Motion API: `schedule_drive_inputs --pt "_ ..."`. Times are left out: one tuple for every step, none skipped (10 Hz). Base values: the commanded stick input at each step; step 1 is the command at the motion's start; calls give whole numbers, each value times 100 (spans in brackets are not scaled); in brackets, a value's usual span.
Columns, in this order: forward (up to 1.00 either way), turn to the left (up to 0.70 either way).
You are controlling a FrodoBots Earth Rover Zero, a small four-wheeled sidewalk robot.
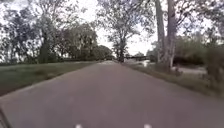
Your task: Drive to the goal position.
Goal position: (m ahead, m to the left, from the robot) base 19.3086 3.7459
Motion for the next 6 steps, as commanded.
schedule_drive_inputs --pt "100 0" --pt "100 0" --pt "100 0" --pt "100 0" --pt "100 0" --pt "100 0"
